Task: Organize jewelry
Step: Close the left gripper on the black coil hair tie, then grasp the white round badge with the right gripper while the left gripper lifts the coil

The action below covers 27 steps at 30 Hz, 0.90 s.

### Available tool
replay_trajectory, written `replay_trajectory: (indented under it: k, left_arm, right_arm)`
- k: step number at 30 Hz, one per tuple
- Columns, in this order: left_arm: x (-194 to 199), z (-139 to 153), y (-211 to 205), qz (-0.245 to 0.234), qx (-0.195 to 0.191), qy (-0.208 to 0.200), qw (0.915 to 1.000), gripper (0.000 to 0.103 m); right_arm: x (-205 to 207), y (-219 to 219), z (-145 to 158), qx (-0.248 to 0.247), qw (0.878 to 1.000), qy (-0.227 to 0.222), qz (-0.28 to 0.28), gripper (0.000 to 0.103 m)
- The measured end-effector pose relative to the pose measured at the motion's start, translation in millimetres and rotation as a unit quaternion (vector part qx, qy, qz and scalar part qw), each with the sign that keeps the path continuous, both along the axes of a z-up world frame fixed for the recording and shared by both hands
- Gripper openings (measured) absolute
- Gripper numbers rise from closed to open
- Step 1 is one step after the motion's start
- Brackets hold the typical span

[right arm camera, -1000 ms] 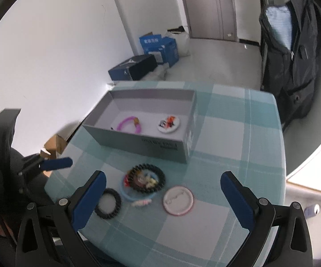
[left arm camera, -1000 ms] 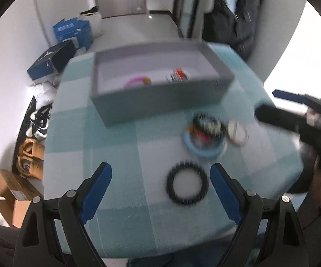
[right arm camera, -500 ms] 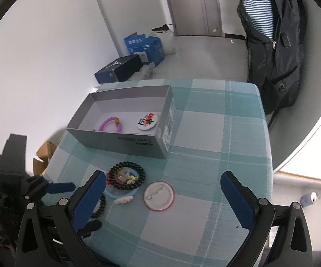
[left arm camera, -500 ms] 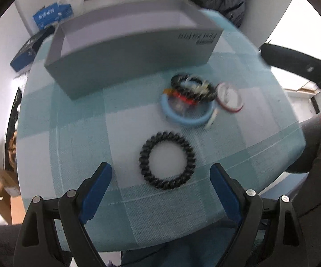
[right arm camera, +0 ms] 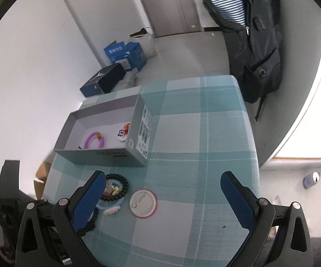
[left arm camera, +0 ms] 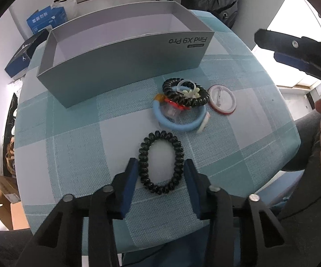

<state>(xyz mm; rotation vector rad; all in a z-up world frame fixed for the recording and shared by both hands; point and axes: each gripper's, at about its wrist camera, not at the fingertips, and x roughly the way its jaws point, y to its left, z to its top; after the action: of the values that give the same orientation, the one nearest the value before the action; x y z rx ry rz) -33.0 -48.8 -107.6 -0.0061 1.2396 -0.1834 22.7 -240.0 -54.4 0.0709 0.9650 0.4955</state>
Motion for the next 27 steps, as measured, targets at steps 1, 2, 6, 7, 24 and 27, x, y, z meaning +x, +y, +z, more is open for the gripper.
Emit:
replay_trajectory:
  k: [1,2,6,7,24,27]
  left_arm:
    - [0,0,0,-0.002,-0.003,0.001,1.0,0.034]
    - [1,0,0,-0.002,-0.005,0.001,1.0,0.034]
    - [6,1,3,-0.003,-0.019,0.008,0.9998,0.034]
    - [8,1,6,-0.004,-0.023,0.012,0.9997,0.033]
    - [10,35,61,0.072,-0.117,-0.016,0.9903,0.032]
    - [13,44,70,0.082,-0.121,-0.029,0.9888,0.033]
  right_arm:
    - [1,-1,1,0.002,1.0,-0.001,-0.002,0.103]
    - [2,-1,2,0.006,1.0,-0.001,-0.003,0.103]
    - [10,0,-1,0.016,1.0,0.021,-0.004,0.103]
    - [12,1,-3,0.015,1.0,0.026,-0.001,0.103]
    - [-19,55,-56,-0.145,0.974,0.014,0.175,0.076]
    - [-23,60,-58,-0.159,0.971,-0.003,0.179,0.074]
